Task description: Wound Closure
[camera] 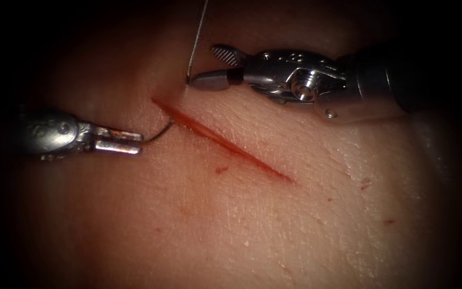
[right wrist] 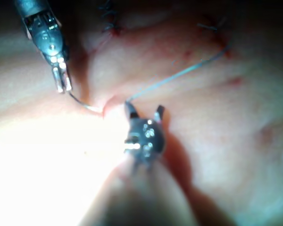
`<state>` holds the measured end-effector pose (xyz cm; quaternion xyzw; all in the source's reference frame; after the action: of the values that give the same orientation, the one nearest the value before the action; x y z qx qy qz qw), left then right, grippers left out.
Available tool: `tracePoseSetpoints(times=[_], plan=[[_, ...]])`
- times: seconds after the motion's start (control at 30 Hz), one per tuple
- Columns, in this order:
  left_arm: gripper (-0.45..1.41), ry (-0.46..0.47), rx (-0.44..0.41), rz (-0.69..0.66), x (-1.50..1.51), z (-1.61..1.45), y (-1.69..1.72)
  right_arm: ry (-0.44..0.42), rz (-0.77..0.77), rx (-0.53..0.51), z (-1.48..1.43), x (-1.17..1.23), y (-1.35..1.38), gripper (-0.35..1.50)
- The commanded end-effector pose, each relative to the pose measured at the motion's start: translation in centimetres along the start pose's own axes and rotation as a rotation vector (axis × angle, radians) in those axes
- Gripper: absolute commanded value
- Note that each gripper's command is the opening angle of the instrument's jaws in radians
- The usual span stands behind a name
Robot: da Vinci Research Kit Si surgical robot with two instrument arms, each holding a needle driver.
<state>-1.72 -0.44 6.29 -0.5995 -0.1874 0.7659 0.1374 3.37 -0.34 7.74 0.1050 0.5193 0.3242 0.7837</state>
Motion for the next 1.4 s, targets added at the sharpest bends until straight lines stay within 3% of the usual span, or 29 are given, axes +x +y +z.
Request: tracePoseSetpoints(times=[0.03,0.17,0.33,0.47,0.67,0.83,1.07,1.2,1.4], plan=[[-0.45,-0.013,-0.017,-0.016,-0.03,0.04,0.04,-0.001,0.001,0.002,0.07,-0.05,-0.04,1.21],[-0.45,-0.075,-0.093,-0.066,0.07,-0.10,0.21,-0.004,-0.001,0.010,0.04,-0.07,-0.08,1.20],[-0.45,-0.087,-0.141,-0.073,0.15,-0.21,0.27,-0.017,-0.004,0.031,-0.01,-0.08,-0.16,1.20],[-0.45,-0.090,-0.134,-0.079,0.26,-0.32,0.28,-0.020,-0.011,0.047,-0.09,-0.07,-0.23,1.20],[-0.45,-0.076,-0.066,-0.018,0.49,-0.37,0.18,-0.022,0.008,0.071,-0.32,0.00,-0.40,1.18],[-0.45,0.018,0.072,0.034,0.81,-0.47,-0.05,-0.023,0.017,0.092,-0.51,0.09,-0.64,1.16],[-0.45,0.086,0.195,0.084,1.05,-0.58,-0.25,-0.014,0.021,0.098,-0.56,0.14,-0.81,1.13],[-0.45,0.096,0.222,0.088,1.07,-0.57,-0.23,-0.005,0.043,0.089,-0.58,0.18,-0.79,1.08],[-0.45,0.081,0.251,0.137,0.88,-0.43,0.09,-0.008,0.087,0.093,-0.61,0.20,-0.77,1.04]])
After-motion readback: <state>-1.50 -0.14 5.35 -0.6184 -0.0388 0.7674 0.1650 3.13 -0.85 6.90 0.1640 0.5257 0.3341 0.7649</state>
